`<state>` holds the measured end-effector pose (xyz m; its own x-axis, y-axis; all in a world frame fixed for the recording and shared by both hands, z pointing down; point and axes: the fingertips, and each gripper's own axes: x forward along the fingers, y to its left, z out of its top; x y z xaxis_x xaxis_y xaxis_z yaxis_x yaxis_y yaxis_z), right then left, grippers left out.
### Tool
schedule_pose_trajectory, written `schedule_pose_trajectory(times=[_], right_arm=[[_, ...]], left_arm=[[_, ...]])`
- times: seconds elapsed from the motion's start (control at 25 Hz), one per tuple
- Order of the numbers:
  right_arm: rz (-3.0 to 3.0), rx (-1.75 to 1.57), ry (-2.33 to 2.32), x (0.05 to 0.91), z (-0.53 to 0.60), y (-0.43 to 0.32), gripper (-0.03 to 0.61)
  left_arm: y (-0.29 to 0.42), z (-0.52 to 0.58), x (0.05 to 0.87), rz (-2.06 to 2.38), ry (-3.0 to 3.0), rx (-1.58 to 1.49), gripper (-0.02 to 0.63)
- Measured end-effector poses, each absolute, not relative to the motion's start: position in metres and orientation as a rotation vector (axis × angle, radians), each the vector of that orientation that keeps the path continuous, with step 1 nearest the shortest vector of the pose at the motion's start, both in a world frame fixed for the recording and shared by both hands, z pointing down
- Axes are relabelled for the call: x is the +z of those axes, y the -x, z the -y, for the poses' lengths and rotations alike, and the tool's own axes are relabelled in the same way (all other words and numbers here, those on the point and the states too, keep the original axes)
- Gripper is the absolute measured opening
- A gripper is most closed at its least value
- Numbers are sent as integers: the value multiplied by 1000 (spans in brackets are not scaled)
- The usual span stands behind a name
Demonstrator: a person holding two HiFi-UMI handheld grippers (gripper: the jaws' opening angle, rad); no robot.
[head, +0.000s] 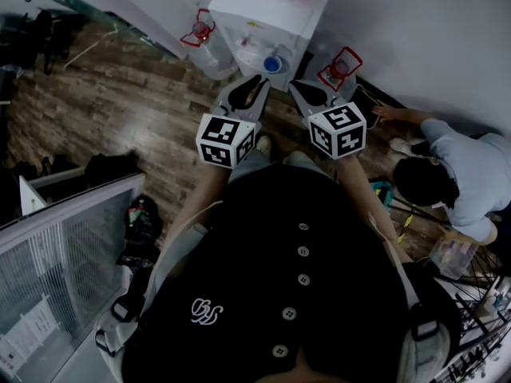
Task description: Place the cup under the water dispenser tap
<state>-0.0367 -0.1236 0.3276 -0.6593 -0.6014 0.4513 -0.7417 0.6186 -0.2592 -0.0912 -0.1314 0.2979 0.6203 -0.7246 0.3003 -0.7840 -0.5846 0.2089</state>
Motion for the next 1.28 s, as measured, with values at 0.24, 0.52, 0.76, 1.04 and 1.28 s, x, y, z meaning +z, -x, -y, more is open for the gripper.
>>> schedule_pose_trajectory(times=[0.24, 0.52, 0.76, 1.04, 1.28], right_arm=[[2547, 618, -1097, 322, 118, 40, 0], [2529, 597, -1040, 333, 108, 42, 0], [2525, 590, -1000, 335, 103, 44, -2], [2541, 582, -929, 338, 95, 51, -1], [2533, 562, -936, 337, 92, 49, -2]], left_arm=[[83, 120, 312, 1118, -2521, 337, -3], [85, 115, 330, 1095, -2433, 390, -3], [82, 111, 335, 1080, -2413, 417, -5], [76, 102, 340, 1029, -2407, 413, -3], [74, 98, 340, 1003, -2399, 402, -3]])
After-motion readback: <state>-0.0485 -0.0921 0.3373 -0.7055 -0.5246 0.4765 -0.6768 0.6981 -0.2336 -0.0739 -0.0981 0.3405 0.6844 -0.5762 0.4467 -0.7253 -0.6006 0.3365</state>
